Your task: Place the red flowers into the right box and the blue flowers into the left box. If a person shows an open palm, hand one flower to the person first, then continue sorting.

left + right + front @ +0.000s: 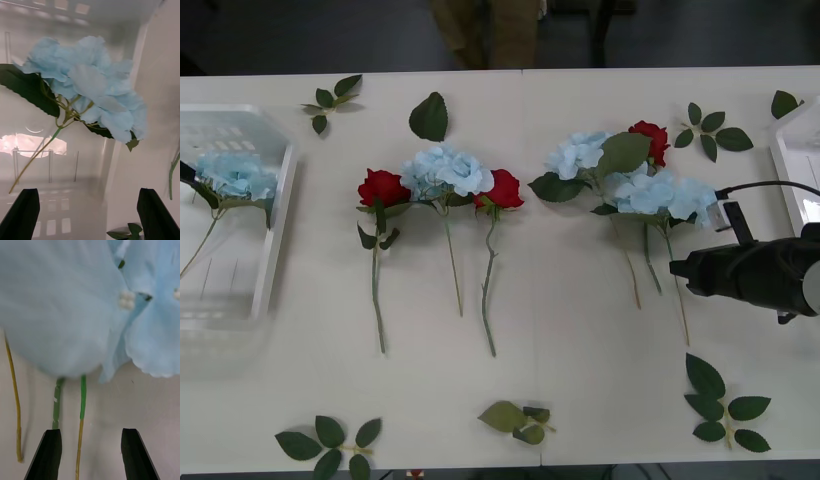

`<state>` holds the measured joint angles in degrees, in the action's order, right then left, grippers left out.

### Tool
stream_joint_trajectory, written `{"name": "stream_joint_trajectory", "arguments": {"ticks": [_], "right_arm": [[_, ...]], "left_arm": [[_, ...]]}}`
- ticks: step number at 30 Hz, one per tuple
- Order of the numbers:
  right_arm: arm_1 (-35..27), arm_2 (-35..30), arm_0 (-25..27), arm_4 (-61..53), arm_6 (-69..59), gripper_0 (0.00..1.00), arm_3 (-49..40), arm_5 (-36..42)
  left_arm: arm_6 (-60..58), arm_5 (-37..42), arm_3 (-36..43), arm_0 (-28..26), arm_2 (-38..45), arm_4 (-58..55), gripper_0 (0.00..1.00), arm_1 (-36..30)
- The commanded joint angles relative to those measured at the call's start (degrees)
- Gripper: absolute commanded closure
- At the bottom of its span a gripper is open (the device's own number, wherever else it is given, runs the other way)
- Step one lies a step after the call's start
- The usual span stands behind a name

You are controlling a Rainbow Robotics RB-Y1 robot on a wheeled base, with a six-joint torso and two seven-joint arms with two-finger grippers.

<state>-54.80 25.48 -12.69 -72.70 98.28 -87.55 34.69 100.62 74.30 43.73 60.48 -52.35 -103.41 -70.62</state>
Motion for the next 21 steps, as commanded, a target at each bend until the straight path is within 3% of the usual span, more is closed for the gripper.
{"name": "stream_joint_trajectory", "arguments": {"ticks": [1, 3, 8, 13, 15, 21], "right_arm": [[3.74, -0.69, -4.19, 2.74, -3.00, 0.54, 2.04, 0.38], [5.23, -0.69, -5.42, 5.02, -3.62, 0.46, 3.35, 0.38], [7.60, -0.69, -6.91, 8.45, -4.59, 0.46, 5.11, 0.38], [8.22, -0.69, -7.26, 10.21, -5.73, 0.79, 5.20, 0.46], [8.22, -0.61, -7.35, 10.47, -5.99, 1.00, 5.29, 0.46], [8.22, -0.61, -7.44, 11.00, -5.99, 1.00, 5.20, 0.46]], "left_arm": [[-16.51, 1.55, 8.03, -0.01, 0.93, 6.99, 0.25, 2.51], [-24.77, 1.55, 12.69, -0.01, 0.93, 12.53, 0.25, 4.71], [-41.29, 1.55, 20.51, -0.01, 0.93, 23.16, 0.24, 10.77], [-47.80, 1.64, 22.62, -0.01, 0.84, 26.86, 0.25, 16.92], [-47.45, 1.55, 22.89, -0.01, 0.84, 27.03, 0.25, 19.56], [-46.57, 2.96, 27.37, -0.01, 0.40, 27.73, 0.25, 22.55]]}}
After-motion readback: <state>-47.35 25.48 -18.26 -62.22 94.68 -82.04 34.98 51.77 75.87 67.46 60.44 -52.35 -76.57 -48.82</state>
